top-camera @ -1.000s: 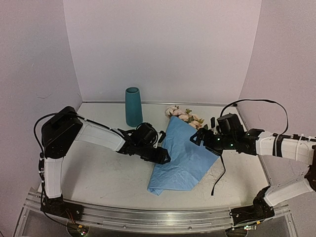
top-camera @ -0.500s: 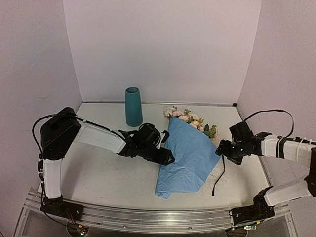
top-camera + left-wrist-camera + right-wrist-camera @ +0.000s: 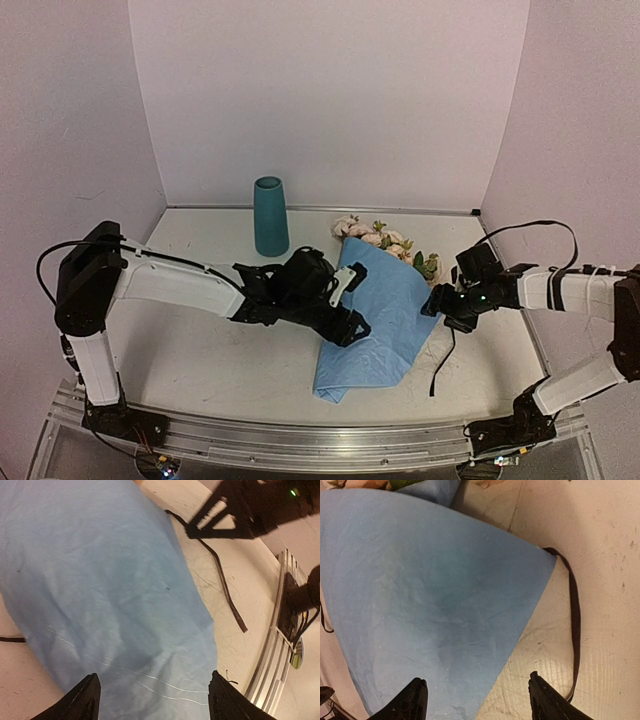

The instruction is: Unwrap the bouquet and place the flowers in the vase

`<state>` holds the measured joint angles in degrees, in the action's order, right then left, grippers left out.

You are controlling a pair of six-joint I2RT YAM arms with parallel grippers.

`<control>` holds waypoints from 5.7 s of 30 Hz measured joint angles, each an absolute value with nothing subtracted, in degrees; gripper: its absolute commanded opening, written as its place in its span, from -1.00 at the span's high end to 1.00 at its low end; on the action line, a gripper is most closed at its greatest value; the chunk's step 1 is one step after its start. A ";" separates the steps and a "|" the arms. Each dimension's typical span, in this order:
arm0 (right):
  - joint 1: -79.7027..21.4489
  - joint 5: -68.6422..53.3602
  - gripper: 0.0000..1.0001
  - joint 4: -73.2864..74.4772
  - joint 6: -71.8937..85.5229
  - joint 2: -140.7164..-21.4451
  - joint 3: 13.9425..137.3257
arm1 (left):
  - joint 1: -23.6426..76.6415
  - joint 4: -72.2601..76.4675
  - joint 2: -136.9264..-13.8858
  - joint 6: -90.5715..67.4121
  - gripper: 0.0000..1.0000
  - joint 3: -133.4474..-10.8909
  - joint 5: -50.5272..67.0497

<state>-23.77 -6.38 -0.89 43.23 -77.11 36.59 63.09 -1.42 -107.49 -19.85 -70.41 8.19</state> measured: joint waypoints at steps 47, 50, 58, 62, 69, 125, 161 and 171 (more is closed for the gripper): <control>-23.77 -7.25 -0.59 -3.99 45.28 -67.16 31.20 | 87.20 -23.95 -120.81 4.19 -0.19 -83.55 -44.15; -23.77 -7.28 -0.59 -4.16 45.28 -67.17 31.20 | 87.20 -23.62 -118.79 1.13 -0.27 -83.16 -47.22; -23.77 -8.17 -0.60 -5.28 45.23 -67.18 31.20 | 85.76 -25.44 -114.12 -13.85 -0.39 -81.49 -53.57; -23.77 -8.19 -0.67 -5.65 45.17 -67.16 31.20 | 81.59 -27.68 -110.32 -23.88 -0.45 -78.97 -51.47; -23.77 -8.66 -0.70 -6.26 44.58 -66.74 31.20 | 74.22 -30.04 -100.60 -36.31 -0.62 -69.98 -48.78; -23.77 -10.93 -0.72 -10.59 38.63 -61.09 33.01 | 47.78 -3.79 -106.87 -40.13 -0.52 -65.53 4.33; -23.77 -9.39 -0.73 -8.77 37.71 -56.93 32.58 | 47.66 -2.45 -110.41 -39.53 1.00 -66.14 10.54; -23.77 -9.81 -0.74 -6.50 37.10 -56.89 34.98 | 47.89 -2.25 -101.67 -35.93 0.99 -65.23 20.69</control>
